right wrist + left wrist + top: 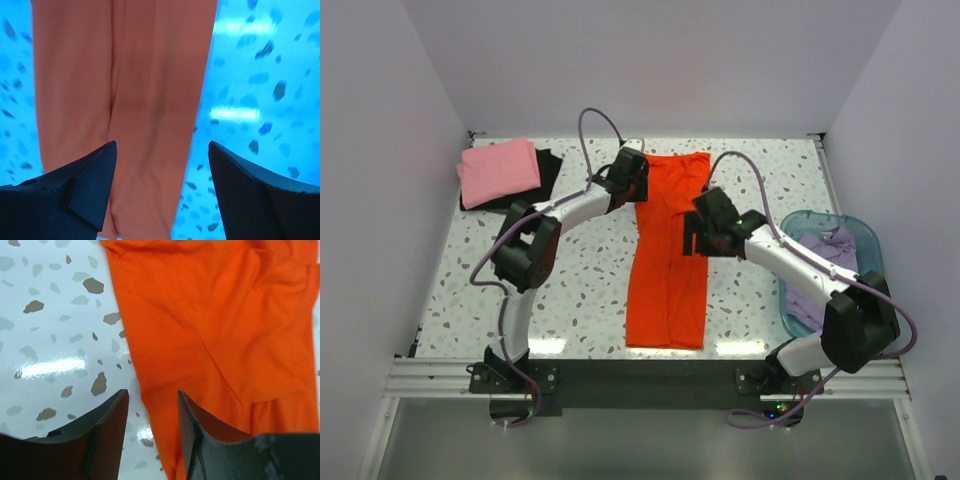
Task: Fold and stack the t-shirts
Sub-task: Fold the tshirt
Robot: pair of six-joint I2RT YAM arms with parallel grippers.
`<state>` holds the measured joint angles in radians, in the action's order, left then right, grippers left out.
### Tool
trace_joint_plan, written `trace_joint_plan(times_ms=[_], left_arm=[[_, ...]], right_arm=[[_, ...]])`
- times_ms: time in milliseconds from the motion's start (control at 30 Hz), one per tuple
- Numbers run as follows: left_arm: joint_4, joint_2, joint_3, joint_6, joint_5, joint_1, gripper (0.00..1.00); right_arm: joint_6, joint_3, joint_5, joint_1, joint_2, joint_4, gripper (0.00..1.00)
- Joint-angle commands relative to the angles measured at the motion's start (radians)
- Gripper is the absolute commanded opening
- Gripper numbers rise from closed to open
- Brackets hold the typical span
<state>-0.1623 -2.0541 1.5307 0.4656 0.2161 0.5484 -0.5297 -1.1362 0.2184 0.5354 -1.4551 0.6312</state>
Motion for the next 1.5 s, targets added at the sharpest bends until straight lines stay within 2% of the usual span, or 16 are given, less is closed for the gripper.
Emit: trace_joint_plan(times_ms=[0, 233, 367, 567, 833, 1000, 1300, 1467], left_arm=[[-0.084, -0.122, 0.178, -0.13, 0.049, -0.004, 0.49], [-0.092, -0.242, 0.239, -0.186, 0.088, -0.005, 0.51], [-0.083, -0.262, 0.233, -0.194, 0.094, -0.01, 0.5], [-0.085, -0.285, 0.243, -0.203, 0.092, -0.013, 0.47], [-0.092, -0.311, 0.267, -0.231, 0.126, -0.021, 0.46], [-0.095, -0.322, 0.29, -0.26, 0.152, -0.038, 0.46], [-0.094, -0.333, 0.312, -0.309, 0.181, -0.071, 0.46], [-0.057, -0.33, 0.301, -0.373, 0.12, -0.087, 0.48]], right_arm=[[-0.091, 0.119, 0.018, 0.083, 0.096, -0.03, 0.77], [-0.188, 0.227, 0.075, 0.271, 0.148, -0.05, 0.76], [-0.231, 0.231, 0.118, 0.385, 0.104, -0.067, 0.76], [-0.282, 0.259, 0.125, 0.469, 0.026, -0.099, 0.76], [-0.328, 0.351, 0.104, 0.518, -0.082, -0.133, 0.76], [-0.355, 0.432, 0.087, 0.525, -0.068, -0.142, 0.76], [-0.357, 0.484, 0.067, 0.526, -0.037, -0.139, 0.76], [-0.357, 0.495, 0.046, 0.525, -0.024, -0.146, 0.77]])
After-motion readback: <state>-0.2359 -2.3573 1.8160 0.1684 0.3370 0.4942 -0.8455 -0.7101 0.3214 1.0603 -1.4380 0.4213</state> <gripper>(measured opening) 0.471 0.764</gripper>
